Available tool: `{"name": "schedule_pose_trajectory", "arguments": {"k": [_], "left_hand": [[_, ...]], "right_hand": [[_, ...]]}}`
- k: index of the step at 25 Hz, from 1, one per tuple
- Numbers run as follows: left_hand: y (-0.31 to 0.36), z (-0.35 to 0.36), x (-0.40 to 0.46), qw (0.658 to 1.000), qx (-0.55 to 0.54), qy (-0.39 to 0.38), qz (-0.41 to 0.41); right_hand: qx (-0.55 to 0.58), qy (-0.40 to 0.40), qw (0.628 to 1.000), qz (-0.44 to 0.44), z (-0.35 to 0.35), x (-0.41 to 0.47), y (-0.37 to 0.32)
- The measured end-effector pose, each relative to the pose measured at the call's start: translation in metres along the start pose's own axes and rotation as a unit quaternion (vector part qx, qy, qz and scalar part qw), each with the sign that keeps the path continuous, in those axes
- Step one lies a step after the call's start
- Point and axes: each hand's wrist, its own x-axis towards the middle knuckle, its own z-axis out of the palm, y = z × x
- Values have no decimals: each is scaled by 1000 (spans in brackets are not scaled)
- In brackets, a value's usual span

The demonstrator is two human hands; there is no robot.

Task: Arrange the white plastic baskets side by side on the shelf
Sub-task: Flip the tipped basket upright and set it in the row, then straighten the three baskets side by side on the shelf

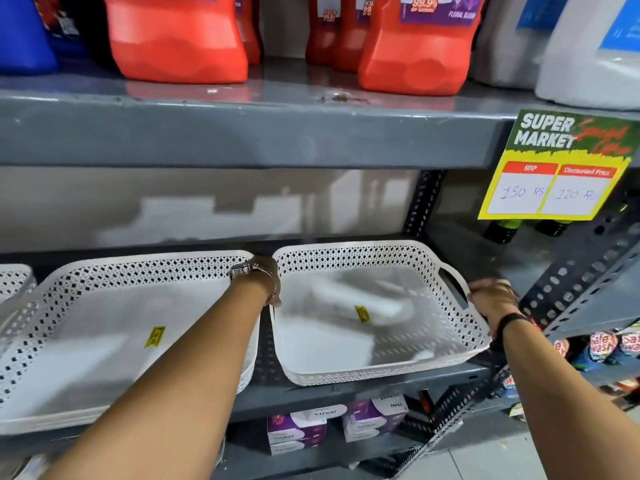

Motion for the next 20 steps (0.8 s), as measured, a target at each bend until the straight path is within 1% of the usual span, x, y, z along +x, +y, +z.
{"name": "schedule_pose_trajectory", "arguments": {"k": [2, 3, 4, 5, 7, 8, 9, 11, 12, 13, 14, 15, 17, 18, 19, 20], "left_hand": [[0, -3, 0, 999, -3, 34, 5], [-3, -6, 1, 998, -22, 52, 7], [-7, -9, 0, 996, -49, 75, 8], [-14, -11, 0, 992, -78, 103, 5], [-39, -13, -2, 973, -133, 188, -15], [-57, -11, -4, 960, -146, 236, -37], [-80, -8, -7, 944, -147, 288, -62], [-136, 6, -15, 911, -132, 375, -111], [-169, 15, -20, 896, -125, 403, -139], [-201, 25, -24, 886, -129, 412, -169], [-230, 33, -30, 883, -138, 401, -201], [-261, 40, -37, 888, -140, 368, -237], [-308, 50, -46, 910, -125, 270, -289], [-330, 52, -48, 919, -136, 219, -296], [-337, 56, -46, 926, -164, 187, -285], [-337, 61, -41, 929, -202, 171, -258]], "right_hand": [[-77, 9, 997, -30, 4, -5, -7], [-111, 28, 992, -55, 10, -8, -14], [-112, 43, 989, -85, 20, -16, -26], [-92, 36, 988, -121, 33, -28, -41], [-9, -40, 979, -200, 70, -61, -77], [19, -91, 972, -217, 90, -83, -94], [26, -150, 963, -223, 111, -105, -108], [33, -263, 943, -202, 146, -148, -130], [35, -297, 936, -188, 162, -164, -136], [22, -308, 933, -182, 173, -176, -142], [-2, -291, 938, -190, 181, -183, -145], [-23, -266, 943, -197, 191, -190, -149], [-52, -203, 958, -195, 204, -194, -152], [-71, -174, 962, -196, 213, -200, -157], [-91, -150, 965, -195, 215, -200, -156], [-106, -133, 965, -201, 215, -200, -154]]}}
